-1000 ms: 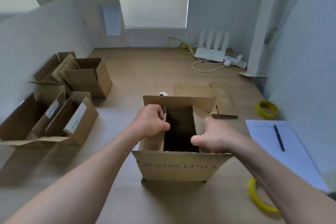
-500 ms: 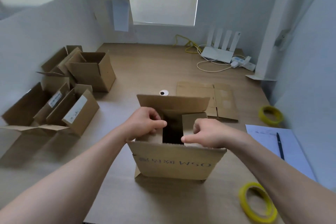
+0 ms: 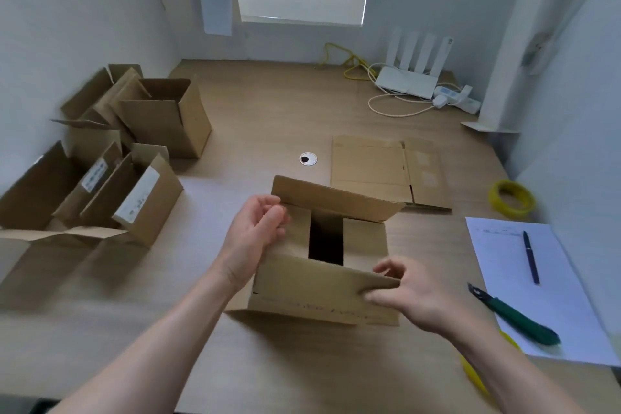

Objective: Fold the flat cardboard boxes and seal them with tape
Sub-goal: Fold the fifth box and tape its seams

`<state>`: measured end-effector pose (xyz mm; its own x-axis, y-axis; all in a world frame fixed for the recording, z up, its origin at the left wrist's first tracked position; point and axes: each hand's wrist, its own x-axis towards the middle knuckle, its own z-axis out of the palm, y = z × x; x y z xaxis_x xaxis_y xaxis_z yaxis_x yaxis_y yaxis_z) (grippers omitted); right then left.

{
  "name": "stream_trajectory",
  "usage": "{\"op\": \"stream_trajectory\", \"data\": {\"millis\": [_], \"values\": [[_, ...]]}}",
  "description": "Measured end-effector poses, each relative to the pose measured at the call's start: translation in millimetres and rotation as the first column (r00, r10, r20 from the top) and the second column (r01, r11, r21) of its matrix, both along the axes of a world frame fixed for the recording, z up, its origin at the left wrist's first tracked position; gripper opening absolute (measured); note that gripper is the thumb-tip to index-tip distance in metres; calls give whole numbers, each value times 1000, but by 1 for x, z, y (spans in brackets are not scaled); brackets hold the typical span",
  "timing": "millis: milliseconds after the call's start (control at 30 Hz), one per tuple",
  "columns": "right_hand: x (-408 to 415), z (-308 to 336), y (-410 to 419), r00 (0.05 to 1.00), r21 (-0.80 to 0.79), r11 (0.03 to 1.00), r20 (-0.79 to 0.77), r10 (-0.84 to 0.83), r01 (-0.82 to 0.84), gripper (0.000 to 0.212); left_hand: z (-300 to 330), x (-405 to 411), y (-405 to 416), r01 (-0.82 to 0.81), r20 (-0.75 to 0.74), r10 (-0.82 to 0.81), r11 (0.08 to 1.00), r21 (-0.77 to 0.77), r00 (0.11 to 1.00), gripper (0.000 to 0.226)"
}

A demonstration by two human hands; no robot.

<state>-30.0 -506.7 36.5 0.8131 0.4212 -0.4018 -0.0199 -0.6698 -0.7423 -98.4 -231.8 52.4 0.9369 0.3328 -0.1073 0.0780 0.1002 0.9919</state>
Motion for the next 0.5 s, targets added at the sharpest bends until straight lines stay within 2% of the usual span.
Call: {"op": "stream_trajectory", "data": {"millis": [133, 167, 233, 333, 400, 500], "values": [[-2, -13, 20, 986, -58, 985, 51, -159, 162, 74, -3, 6, 10, -198, -52, 225, 929, 314, 973, 86], [-2, -14, 25, 980, -80, 978, 76, -184, 190, 82, -4, 9, 14, -182, -54, 223, 895, 407, 973, 91], [-4, -15, 37, 979, -148, 973, 135, -156, 176, 95, -8, 17, 21, -56, -60, 109, 821, 568, 992, 98], [-6, -13, 55, 974, -222, 961, 189, -125, 166, 104, -15, 32, 27, 129, -132, -51, 702, 700, 990, 109], [-5, -10, 63, 969, -282, 944, 218, -113, 173, 111, -19, 39, 32, 137, -130, -59, 642, 754, 990, 105], [-4, -5, 66, 945, -385, 899, 316, -85, 210, 117, -25, 36, 42, 64, -48, -44, 564, 823, 998, 83]]}}
